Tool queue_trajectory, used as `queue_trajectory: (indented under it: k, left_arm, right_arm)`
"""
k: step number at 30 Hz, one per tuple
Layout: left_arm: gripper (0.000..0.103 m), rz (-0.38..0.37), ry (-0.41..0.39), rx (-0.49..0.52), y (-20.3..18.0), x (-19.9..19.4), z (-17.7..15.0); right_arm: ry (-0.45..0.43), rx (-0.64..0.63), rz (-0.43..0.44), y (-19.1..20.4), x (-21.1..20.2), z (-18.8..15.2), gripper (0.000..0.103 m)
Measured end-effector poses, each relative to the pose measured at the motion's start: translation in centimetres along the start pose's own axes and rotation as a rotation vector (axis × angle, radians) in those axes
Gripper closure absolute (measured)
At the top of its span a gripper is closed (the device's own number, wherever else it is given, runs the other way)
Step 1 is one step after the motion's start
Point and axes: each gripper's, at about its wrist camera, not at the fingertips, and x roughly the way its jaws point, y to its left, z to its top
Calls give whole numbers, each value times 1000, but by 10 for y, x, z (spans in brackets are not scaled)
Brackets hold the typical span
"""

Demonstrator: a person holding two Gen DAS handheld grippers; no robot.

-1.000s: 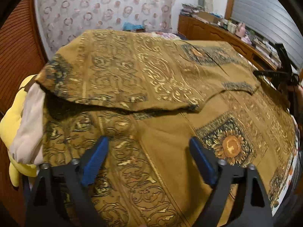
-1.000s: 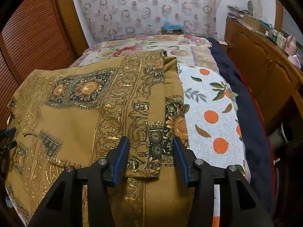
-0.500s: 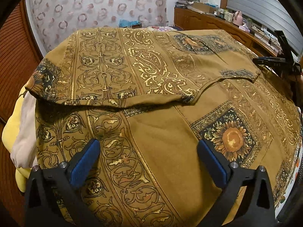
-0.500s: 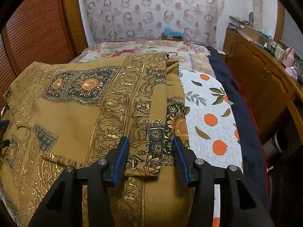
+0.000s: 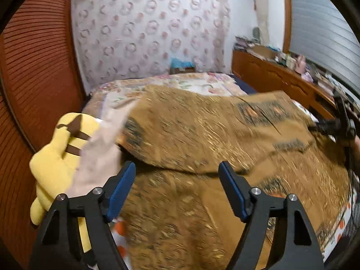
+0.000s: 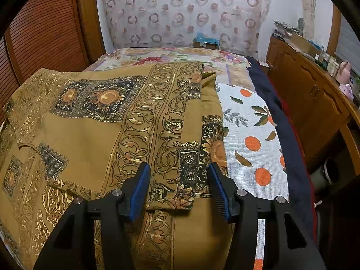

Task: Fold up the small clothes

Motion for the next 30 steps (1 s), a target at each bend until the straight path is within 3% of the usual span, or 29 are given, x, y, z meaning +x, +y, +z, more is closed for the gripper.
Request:
queue_trajectory:
  k: [5, 11, 13, 15, 18, 21, 28, 29, 30]
  left_arm:
    - [47, 19, 12, -71, 26, 12, 15]
    - [49, 52, 40, -83, 37, 33, 20]
    - [55, 47, 52, -80, 38, 39, 21]
    - [75, 43, 68, -75, 38, 43, 23]
    - [90, 40, 77, -57, 38, 47, 25]
    - [90, 54, 84, -40, 36, 50, 28]
    - [91, 55, 132, -25, 40, 60, 30]
    - [100, 36, 121, -35, 41, 57, 30]
    - [100, 22, 110, -47, 40, 53, 30]
  right_arm:
    - [0, -1, -3, 0, 0, 0, 47]
    - [0, -4, -6, -4, -1, 0, 47]
    - [1, -3, -3, -6, -1, 1, 47]
    - [3, -5, 5, -9, -2, 1, 55]
    - [8, -22, 22, -5, -4, 1, 72]
    - [3, -50, 31, 1, -8, 2, 89]
    - [-50, -54, 32, 4, -21, 6, 97]
    - [-63, -53, 32, 4, -24, 7, 97]
    - [-73, -53, 34, 4, -26, 7, 97]
